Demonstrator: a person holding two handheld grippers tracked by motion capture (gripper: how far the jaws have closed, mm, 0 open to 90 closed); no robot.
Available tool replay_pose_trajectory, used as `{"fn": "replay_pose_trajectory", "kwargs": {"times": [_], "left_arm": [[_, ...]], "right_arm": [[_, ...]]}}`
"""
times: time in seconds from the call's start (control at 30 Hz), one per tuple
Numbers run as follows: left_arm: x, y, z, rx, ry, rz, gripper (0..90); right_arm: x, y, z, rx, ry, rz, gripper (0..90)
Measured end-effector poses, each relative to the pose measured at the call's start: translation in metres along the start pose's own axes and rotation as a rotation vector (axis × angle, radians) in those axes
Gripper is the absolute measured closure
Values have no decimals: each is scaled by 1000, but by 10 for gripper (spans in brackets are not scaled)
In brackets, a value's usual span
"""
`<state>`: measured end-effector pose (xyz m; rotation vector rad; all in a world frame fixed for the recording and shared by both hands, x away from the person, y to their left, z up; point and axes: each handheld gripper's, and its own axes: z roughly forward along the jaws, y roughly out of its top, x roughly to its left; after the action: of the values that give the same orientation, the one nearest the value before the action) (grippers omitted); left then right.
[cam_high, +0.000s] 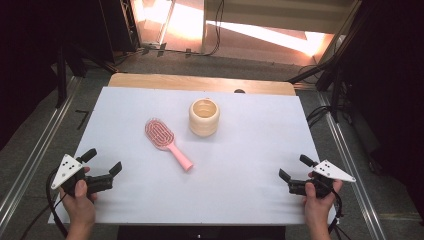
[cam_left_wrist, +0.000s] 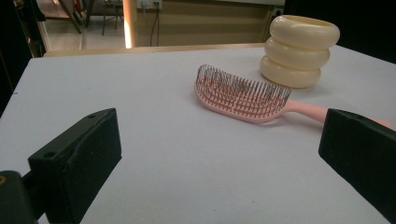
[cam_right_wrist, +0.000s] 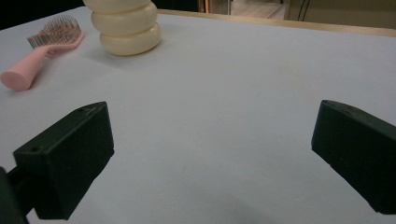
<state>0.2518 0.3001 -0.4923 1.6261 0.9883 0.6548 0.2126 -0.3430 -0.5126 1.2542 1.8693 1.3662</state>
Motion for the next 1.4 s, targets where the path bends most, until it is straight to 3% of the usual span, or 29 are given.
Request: {"fn": "replay_pose_trajectory", "kwargs": {"times": [0.2,0.33,0.5,0.97,1.4], "left_arm": [[-1,-1,0,-6,3,-1,0],[-1,-1,0,-7,0,-1,0],[-1,-1,0,-11,-2,-2,0],[-3,-1,1,-4,-4,6,0],[-4,-1,2,5,-6,21,0]], "right_arm": [[4,2,2,25,-3,-10,0],[15,11,9,55,11,-32,0],[26,23,16,72,49,-66,0],[42,55,43,116,143,-78,0],[61,78,64,151,177,-127,0]]}}
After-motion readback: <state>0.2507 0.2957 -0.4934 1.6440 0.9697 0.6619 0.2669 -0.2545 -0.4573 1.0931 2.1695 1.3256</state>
